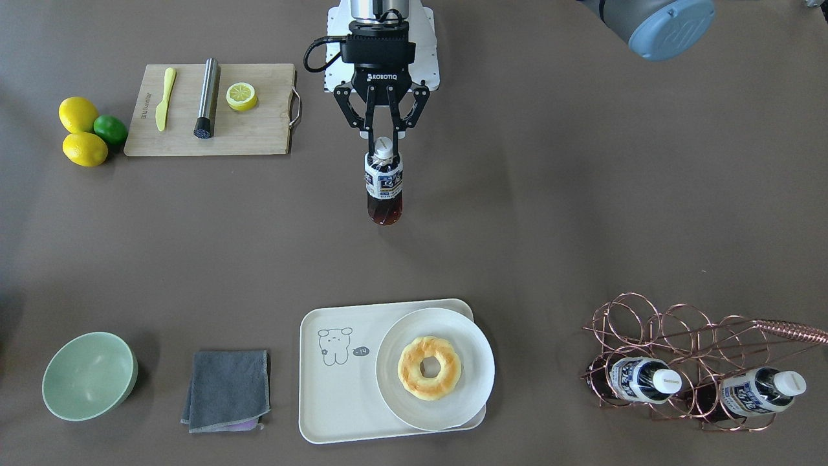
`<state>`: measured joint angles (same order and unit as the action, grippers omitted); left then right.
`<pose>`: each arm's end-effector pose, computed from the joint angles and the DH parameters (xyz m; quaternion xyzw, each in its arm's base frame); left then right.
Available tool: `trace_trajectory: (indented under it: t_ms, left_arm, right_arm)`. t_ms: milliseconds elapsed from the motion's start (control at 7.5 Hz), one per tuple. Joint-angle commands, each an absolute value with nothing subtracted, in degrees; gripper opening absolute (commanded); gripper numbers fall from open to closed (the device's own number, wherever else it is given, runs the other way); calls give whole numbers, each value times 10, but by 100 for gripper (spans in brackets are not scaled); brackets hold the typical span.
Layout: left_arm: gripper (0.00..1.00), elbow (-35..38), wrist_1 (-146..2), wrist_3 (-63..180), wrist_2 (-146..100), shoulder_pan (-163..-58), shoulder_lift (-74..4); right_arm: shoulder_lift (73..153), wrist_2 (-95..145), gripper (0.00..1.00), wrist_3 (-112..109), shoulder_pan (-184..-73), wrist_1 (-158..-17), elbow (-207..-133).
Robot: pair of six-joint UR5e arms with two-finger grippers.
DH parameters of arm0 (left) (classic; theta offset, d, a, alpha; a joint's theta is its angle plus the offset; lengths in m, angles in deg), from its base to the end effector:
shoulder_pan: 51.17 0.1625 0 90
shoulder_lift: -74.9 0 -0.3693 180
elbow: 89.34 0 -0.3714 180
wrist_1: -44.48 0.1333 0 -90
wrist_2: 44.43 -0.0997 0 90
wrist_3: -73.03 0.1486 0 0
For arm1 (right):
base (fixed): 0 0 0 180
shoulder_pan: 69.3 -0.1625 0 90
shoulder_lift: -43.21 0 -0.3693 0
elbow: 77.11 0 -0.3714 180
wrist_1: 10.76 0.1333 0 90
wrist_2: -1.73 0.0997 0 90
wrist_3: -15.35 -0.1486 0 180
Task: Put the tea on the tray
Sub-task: 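Carry the bottle toward the table center and set it down upright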
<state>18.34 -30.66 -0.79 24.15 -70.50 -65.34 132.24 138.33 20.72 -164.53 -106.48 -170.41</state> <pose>0.4984 -0.3736 0.0580 0.2922 0.3673 -0.1071 0.8765 0.0684 -0.4694 0.6087 0.0250 -0.3949 0.0039 0.9184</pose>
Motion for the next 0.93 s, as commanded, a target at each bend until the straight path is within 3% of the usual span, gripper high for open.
trace_trajectory:
  t_ms: [0, 800]
  left_arm:
    - [0, 182, -308, -10, 239, -692, -651]
    - [0, 166, -336, -8, 239, -689, -645]
  right_arm:
    - [1322, 1382, 100, 207, -1646, -1065, -1704]
    - [1322, 1380, 100, 207, -1646, -1065, -1704]
